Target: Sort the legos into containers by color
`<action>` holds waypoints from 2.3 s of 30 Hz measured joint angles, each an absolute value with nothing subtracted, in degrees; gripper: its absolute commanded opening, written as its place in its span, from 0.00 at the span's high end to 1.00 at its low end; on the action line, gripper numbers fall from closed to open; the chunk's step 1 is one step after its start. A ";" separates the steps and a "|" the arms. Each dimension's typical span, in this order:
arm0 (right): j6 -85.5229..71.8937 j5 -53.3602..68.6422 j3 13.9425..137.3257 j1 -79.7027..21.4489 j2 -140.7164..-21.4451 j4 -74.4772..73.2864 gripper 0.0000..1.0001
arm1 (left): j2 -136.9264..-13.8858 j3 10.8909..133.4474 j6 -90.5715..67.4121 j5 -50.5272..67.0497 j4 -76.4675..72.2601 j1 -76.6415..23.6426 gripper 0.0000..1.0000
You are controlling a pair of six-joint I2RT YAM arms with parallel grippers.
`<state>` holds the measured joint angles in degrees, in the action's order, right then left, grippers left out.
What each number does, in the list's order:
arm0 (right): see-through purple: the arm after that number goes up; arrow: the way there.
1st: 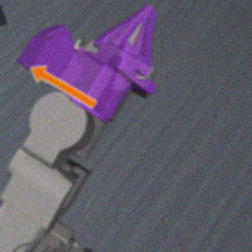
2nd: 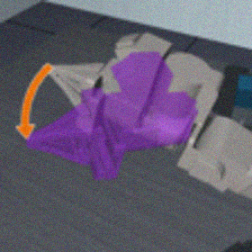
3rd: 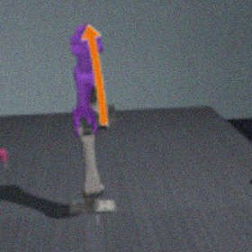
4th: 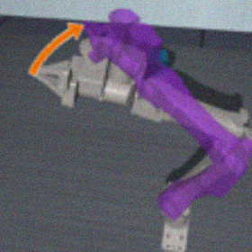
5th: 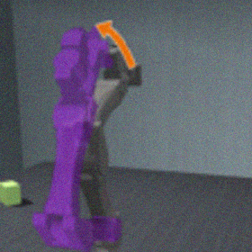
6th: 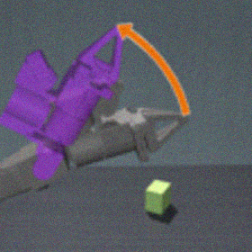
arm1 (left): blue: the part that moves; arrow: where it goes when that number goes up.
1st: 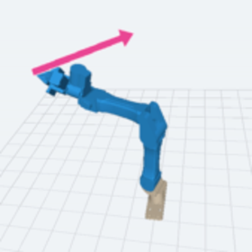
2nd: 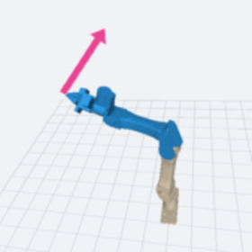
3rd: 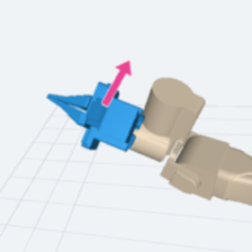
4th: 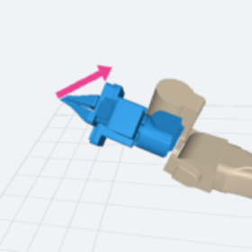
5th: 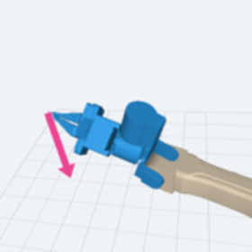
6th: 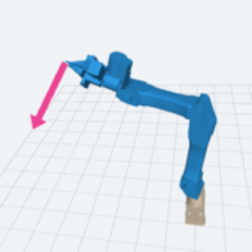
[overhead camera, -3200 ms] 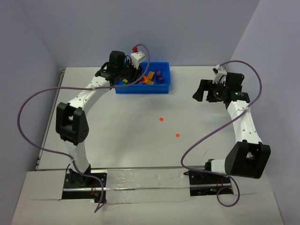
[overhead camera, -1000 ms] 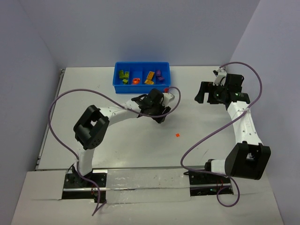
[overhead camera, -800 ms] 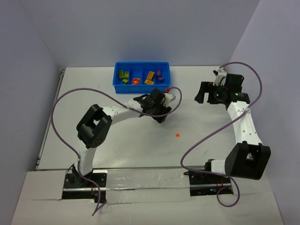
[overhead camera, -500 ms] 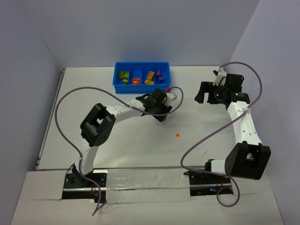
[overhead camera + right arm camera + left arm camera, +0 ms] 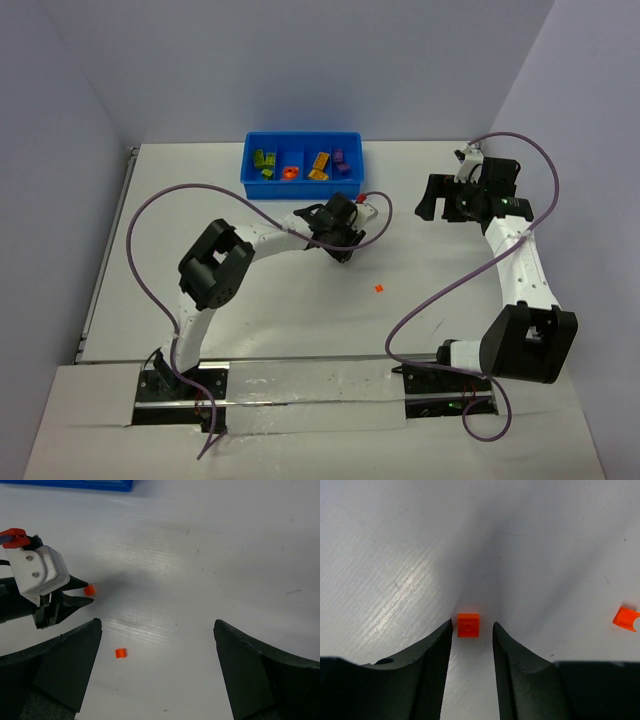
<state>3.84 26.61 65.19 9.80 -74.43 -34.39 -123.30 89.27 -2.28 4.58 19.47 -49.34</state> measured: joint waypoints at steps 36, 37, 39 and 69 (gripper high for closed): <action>3.64 27.73 65.25 9.80 -75.97 -34.76 0.00 | -116.64 113.22 3.76 6.17 22.46 -23.90 0.90; 3.64 27.71 65.25 9.80 -76.04 -34.78 0.00 | -119.08 115.52 3.77 5.96 21.99 -23.62 0.90; 3.64 27.70 65.25 9.80 -76.17 -34.77 0.00 | -123.42 118.23 3.75 5.83 21.10 -23.20 0.89; 7.73 28.59 65.20 8.39 -76.25 -37.89 0.05 | -137.22 125.73 5.03 5.04 20.98 -21.98 0.36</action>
